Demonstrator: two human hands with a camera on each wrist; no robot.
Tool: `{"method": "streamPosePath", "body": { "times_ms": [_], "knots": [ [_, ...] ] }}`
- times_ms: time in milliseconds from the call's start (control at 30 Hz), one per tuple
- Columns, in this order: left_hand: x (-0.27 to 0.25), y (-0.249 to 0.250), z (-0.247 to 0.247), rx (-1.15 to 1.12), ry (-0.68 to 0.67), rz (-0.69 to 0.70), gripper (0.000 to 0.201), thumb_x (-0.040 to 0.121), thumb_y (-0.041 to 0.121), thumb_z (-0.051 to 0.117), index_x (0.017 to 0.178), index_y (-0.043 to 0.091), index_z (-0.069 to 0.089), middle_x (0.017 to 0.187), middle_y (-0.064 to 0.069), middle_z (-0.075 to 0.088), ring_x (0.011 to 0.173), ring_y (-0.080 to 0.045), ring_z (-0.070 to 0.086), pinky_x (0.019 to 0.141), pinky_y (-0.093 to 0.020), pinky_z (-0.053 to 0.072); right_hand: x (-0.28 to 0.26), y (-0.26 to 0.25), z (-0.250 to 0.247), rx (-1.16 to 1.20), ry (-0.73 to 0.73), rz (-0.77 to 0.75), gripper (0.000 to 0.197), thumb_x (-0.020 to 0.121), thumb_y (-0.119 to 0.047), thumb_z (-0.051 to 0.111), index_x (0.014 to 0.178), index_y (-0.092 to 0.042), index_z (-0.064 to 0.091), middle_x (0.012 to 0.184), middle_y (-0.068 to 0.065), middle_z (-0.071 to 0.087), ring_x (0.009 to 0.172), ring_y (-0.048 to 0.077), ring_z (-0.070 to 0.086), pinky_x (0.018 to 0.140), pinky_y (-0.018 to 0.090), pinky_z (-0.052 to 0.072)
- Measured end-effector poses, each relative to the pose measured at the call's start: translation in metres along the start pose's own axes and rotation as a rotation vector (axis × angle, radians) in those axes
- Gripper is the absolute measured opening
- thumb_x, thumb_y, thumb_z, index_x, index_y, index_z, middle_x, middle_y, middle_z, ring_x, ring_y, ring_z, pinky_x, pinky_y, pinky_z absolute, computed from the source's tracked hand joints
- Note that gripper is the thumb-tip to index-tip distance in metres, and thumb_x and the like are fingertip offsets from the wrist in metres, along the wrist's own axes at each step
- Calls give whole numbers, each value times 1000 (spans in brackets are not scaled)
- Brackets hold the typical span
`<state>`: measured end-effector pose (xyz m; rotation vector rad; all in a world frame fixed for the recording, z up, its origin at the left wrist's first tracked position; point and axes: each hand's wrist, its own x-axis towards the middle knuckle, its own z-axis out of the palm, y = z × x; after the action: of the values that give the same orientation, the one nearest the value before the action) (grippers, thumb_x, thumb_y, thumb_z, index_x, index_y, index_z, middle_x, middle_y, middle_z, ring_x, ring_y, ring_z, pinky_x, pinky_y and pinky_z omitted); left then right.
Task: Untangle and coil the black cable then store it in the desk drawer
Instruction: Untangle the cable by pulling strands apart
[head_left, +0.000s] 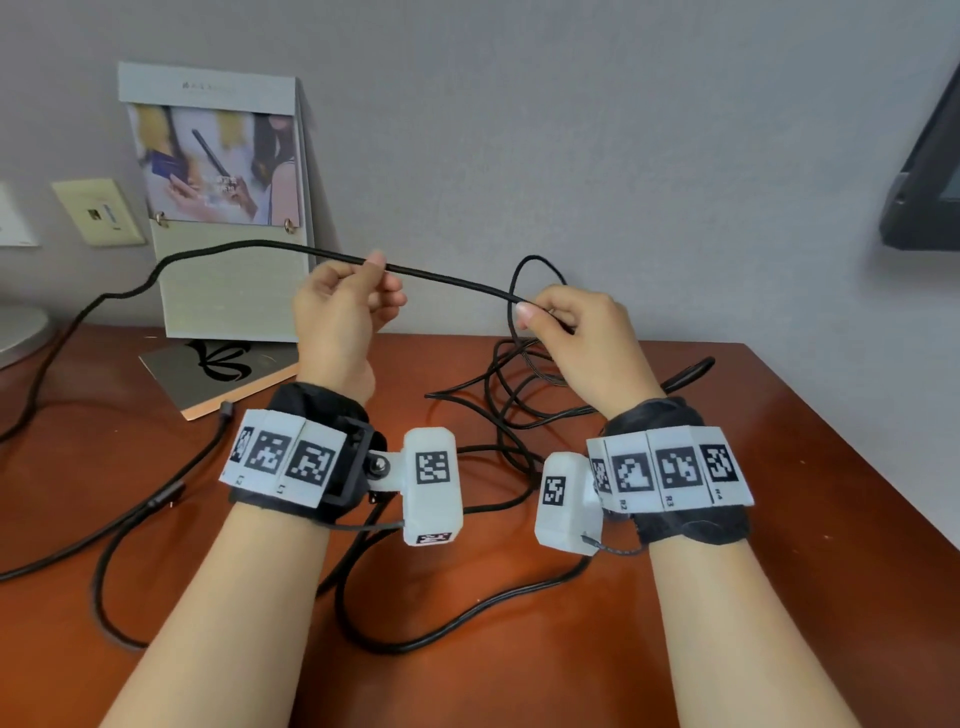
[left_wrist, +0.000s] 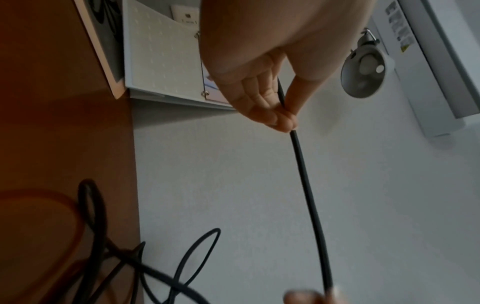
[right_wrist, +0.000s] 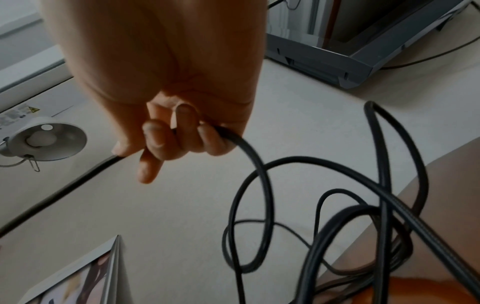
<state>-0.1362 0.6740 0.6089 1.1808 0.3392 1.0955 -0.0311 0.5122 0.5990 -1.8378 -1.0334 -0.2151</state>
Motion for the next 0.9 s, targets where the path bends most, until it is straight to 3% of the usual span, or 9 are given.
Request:
{"method": "streamPosePath", "body": {
  "times_ms": [67, 167, 233, 300, 400, 533, 700, 800, 900],
  "knots": [
    [4, 2, -5, -23, 26, -11, 24, 94, 12, 56, 72, 13, 46, 48, 8, 57, 49, -6, 55, 54, -16, 46, 0, 1, -2, -12, 23, -4, 25, 93, -23, 56, 84, -4, 69, 86, 6, 71, 86, 15, 65, 72, 9, 41],
    [1, 2, -2, -4, -27, -5, 19, 93, 15, 57, 77, 14, 48, 53, 6, 59, 52, -8, 56, 54, -17, 46, 0, -1, 1, -22, 20, -15, 25, 94, -23, 54, 83, -4, 68, 84, 7, 71, 85, 19, 65, 77, 23, 44],
    [-5, 0, 5, 27, -124, -6, 11, 90, 16, 61, 88, 12, 51, 63, 3, 61, 56, -10, 58, 56, -18, 47, 0, -3, 3, -22, -7, -24, 24, 94, -23, 54, 84, -6, 68, 84, 6, 71, 84, 18, 65, 80, 27, 46],
    [-11, -4, 12, 58, -192, -16, 22, 88, 16, 65, 101, 9, 49, 73, -1, 63, 60, -12, 60, 58, -20, 49, -1, -6, 6, -17, -32, -40, 24, 93, -24, 55, 84, -7, 68, 83, 4, 71, 84, 16, 65, 81, 29, 48],
    [-15, -8, 19, 83, -214, -28, 29, 86, 12, 66, 106, 4, 47, 76, -3, 64, 62, -12, 62, 59, -20, 50, -2, -8, 8, -18, -60, -58, 23, 93, -24, 56, 84, -7, 68, 81, 1, 70, 84, 11, 65, 82, 23, 47],
    [-12, -8, 17, 56, -163, -44, 25, 86, 5, 65, 97, 7, 43, 72, -1, 62, 61, -9, 64, 58, -18, 50, -1, -7, 8, -8, -89, -48, 21, 93, -22, 55, 91, -8, 70, 90, -2, 70, 96, 8, 64, 85, 11, 42],
    [-5, -4, 10, 12, -51, 9, 28, 86, 0, 62, 85, 17, 40, 72, 1, 60, 61, -6, 62, 57, -16, 48, -1, -6, 8, 11, -76, -35, 22, 93, -22, 55, 90, -6, 70, 91, 0, 71, 95, 9, 64, 86, 15, 43],
    [-6, -4, 10, -2, -33, 21, 26, 88, 1, 60, 91, 16, 40, 71, 3, 58, 62, -7, 61, 58, -18, 47, -1, -8, 9, -3, -79, -48, 21, 94, -20, 54, 88, -7, 70, 90, 0, 71, 90, 6, 63, 79, 2, 38],
    [-16, -5, 19, 22, -161, 11, 29, 89, 5, 61, 106, 15, 39, 77, 1, 65, 69, -11, 63, 62, -19, 51, -2, -11, 10, 2, -83, -67, 21, 94, -19, 54, 85, -9, 69, 86, 0, 70, 87, 9, 64, 79, 11, 42]
  ]
}}
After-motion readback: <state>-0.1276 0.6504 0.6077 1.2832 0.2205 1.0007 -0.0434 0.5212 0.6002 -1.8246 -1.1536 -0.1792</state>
